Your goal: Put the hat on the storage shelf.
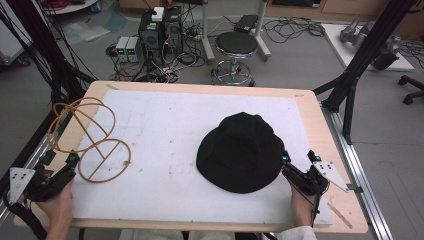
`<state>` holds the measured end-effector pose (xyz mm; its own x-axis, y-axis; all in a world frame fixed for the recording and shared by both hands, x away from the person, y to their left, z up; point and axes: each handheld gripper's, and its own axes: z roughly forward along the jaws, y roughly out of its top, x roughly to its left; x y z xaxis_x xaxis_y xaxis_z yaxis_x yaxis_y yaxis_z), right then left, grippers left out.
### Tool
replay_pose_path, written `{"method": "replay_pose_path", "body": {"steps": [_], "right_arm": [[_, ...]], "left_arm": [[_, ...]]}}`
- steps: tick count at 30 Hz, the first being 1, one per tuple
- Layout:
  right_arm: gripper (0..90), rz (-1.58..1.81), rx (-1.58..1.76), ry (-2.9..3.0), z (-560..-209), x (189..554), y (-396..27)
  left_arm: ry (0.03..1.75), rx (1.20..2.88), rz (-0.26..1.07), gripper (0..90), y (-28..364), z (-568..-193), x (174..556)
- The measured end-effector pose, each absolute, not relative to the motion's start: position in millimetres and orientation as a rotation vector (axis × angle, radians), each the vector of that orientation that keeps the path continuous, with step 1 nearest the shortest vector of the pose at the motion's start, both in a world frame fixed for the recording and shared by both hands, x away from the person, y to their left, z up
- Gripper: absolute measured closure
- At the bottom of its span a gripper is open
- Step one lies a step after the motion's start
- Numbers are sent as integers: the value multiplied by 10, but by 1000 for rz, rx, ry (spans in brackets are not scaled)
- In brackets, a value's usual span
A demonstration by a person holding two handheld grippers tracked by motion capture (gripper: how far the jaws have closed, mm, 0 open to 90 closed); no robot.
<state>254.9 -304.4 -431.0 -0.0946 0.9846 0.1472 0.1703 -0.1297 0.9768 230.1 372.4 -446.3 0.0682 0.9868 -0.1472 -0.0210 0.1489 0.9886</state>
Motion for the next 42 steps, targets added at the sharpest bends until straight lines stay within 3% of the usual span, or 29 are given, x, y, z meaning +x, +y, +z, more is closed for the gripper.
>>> {"method": "replay_pose_path", "body": {"steps": [21,42], "right_arm": [[121,1443,1174,1524,-3992,2659,-2676],[121,1463,1091,1642,-3993,2818,-2344]], "left_arm": [[1207,1112,1060,262,3741,-4456,2267],[1195,1127,1048,263,3704,-4452,2282]]}}
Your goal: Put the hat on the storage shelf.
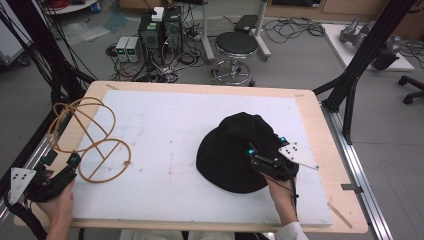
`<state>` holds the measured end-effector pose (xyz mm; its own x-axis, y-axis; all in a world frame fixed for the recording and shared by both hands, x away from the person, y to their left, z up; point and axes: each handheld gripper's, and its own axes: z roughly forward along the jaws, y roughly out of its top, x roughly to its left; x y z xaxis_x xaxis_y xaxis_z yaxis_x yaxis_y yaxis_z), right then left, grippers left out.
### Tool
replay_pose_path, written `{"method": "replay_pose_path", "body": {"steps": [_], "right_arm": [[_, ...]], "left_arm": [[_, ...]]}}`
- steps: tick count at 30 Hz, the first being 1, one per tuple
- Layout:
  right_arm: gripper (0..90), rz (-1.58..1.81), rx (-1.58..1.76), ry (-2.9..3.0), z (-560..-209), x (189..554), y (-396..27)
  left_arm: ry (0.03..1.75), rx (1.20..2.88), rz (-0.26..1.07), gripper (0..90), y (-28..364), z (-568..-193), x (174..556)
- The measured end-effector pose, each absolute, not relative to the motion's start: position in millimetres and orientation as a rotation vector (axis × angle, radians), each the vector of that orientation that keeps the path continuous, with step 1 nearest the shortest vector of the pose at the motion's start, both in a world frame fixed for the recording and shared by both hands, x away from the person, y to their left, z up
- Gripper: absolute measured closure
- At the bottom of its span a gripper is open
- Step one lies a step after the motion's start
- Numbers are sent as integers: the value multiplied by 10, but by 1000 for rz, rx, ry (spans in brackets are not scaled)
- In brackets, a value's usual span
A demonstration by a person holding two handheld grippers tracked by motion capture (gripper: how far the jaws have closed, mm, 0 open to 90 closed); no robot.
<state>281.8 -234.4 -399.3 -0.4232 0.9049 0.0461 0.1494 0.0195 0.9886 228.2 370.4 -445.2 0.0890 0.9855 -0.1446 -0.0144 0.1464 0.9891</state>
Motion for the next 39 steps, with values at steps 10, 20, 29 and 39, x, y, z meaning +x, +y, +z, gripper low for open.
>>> {"method": "replay_pose_path", "body": {"steps": [10,20,29,39], "right_arm": [[121,1442,1078,1700,-4068,2875,-2197],[121,1398,1064,1743,-4122,2881,-2115],[122,1408,1102,1742,-4182,2906,-2092],[143,1386,1110,1727,-4202,2905,-2058]], "left_arm": [[1196,1123,1049,262,3708,-4453,2282],[1200,1117,1048,261,3705,-4453,2272],[1201,1115,1047,261,3711,-4454,2275],[1197,1110,1047,261,3714,-4454,2270]]}}
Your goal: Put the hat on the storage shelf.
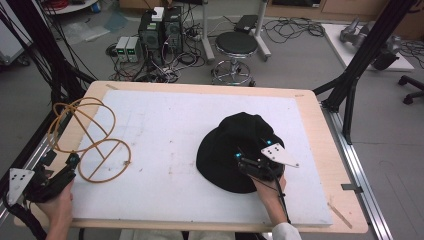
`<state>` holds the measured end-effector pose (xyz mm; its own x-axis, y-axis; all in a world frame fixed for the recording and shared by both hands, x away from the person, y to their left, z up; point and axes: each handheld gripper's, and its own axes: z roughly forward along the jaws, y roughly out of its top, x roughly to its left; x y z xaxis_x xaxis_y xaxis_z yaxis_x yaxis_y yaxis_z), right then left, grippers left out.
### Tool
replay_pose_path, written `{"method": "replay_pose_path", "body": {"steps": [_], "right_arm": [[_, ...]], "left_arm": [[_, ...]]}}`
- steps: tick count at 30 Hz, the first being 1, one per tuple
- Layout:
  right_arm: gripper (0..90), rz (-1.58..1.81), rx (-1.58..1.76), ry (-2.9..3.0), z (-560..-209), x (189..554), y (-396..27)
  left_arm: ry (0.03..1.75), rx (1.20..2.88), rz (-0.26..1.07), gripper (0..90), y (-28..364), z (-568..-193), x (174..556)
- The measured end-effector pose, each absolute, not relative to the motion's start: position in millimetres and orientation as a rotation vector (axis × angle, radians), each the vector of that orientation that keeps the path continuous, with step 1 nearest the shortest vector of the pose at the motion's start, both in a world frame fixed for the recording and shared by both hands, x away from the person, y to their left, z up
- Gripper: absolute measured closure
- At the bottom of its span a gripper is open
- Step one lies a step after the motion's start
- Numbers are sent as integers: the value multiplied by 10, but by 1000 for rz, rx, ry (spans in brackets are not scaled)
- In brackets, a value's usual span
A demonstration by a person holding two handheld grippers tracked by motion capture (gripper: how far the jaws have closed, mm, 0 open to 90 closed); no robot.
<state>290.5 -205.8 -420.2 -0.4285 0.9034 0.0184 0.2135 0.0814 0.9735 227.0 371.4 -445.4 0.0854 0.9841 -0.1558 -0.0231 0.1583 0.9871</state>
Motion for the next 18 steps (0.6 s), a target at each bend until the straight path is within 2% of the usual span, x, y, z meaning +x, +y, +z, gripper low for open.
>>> {"method": "replay_pose_path", "body": {"steps": [3,4,5,6,7,8,12,13,15,18], "right_arm": [[183,1382,1126,1736,-4204,2900,-2055],[247,1375,1129,1754,-4205,2903,-2065],[247,1375,1129,1754,-4205,2903,-2065],[326,1363,1161,1759,-4205,2902,-2084],[326,1363,1161,1759,-4205,2902,-2084],[446,1346,1174,1749,-4199,2898,-2107],[732,1320,1198,1745,-4173,2891,-2138],[732,1320,1198,1745,-4173,2891,-2138],[850,1320,1153,1752,-4140,2857,-2103],[854,1315,1150,1753,-4135,2853,-2090]], "left_arm": [[1197,1109,1047,262,3717,-4455,2272],[1198,1109,1047,261,3717,-4455,2273],[1198,1109,1046,261,3716,-4455,2274],[1197,1109,1047,261,3715,-4455,2274],[1198,1109,1047,261,3714,-4455,2274],[1198,1111,1045,262,3713,-4457,2277],[1196,1113,1044,262,3708,-4459,2283],[1196,1112,1044,262,3706,-4459,2285],[1195,1117,1045,262,3707,-4460,2286],[1195,1112,1045,262,3709,-4459,2286]]}}
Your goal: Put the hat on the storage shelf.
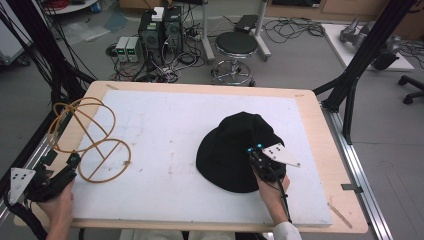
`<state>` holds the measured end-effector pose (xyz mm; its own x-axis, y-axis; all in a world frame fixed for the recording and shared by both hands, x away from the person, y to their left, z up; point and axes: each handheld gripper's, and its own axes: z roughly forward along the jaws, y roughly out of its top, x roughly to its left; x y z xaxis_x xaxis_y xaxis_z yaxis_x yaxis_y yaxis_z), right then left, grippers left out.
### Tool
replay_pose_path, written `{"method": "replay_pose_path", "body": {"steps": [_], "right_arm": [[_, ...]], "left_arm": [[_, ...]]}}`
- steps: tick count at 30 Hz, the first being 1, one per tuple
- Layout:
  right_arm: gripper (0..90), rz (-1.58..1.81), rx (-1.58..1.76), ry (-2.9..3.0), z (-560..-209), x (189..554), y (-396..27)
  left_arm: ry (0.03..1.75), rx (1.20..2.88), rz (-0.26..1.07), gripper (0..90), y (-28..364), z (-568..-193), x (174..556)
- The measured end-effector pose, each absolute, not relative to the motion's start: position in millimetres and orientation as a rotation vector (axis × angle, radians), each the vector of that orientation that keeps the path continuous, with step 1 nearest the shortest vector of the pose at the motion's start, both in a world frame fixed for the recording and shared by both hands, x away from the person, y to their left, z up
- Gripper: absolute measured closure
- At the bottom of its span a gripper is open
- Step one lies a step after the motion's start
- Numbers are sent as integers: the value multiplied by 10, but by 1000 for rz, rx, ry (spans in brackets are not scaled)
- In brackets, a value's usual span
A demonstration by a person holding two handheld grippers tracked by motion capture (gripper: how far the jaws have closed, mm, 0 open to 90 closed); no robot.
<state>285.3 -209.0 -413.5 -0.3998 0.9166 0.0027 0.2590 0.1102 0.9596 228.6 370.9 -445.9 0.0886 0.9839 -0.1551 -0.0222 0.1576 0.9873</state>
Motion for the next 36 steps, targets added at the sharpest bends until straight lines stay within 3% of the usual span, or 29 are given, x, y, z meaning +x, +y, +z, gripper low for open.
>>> {"method": "replay_pose_path", "body": {"steps": [36], "right_arm": [[860,1456,1112,1662,-4012,2825,-2188]], "left_arm": [[1206,1098,1066,263,3759,-4454,2255]]}}
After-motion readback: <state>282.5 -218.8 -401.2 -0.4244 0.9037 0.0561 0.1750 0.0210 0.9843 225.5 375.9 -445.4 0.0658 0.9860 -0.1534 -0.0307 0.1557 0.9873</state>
